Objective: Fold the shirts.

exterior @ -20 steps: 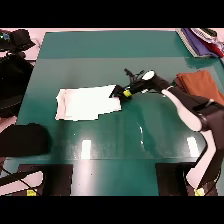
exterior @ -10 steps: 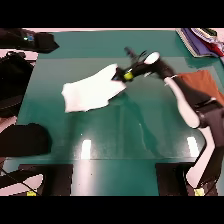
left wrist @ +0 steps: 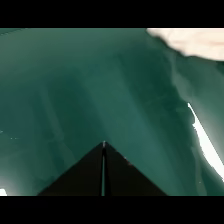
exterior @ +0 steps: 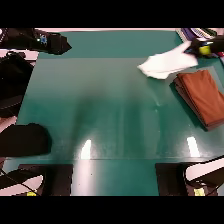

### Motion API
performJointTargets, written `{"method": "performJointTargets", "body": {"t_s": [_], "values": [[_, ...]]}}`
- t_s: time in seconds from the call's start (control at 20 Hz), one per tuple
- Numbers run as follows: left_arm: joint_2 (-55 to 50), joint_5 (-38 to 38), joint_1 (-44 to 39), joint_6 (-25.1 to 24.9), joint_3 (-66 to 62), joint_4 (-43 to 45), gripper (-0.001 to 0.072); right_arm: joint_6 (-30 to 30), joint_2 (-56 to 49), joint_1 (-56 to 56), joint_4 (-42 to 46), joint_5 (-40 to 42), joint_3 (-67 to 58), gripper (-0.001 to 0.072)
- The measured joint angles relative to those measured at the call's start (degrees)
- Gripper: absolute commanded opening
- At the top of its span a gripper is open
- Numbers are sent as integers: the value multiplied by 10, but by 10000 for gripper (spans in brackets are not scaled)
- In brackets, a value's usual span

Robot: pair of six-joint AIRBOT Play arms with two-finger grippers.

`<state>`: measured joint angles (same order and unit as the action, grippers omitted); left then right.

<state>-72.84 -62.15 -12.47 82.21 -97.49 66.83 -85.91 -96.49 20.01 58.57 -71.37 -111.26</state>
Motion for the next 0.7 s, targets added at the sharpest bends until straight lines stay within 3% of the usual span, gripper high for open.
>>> {"method": "performJointTargets", "body": {"t_s": [0.25,0.5,0.7], "values": [[0,2,-1,11,0,-2,26,-3,12,85,-1,1,-16,17],[0,2,-2,17,0,-4,26,-4,29,107,-24,13,-68,17],[0,1,-2,19,0,-5,26,9,81,111,-40,43,-32,17]]}}
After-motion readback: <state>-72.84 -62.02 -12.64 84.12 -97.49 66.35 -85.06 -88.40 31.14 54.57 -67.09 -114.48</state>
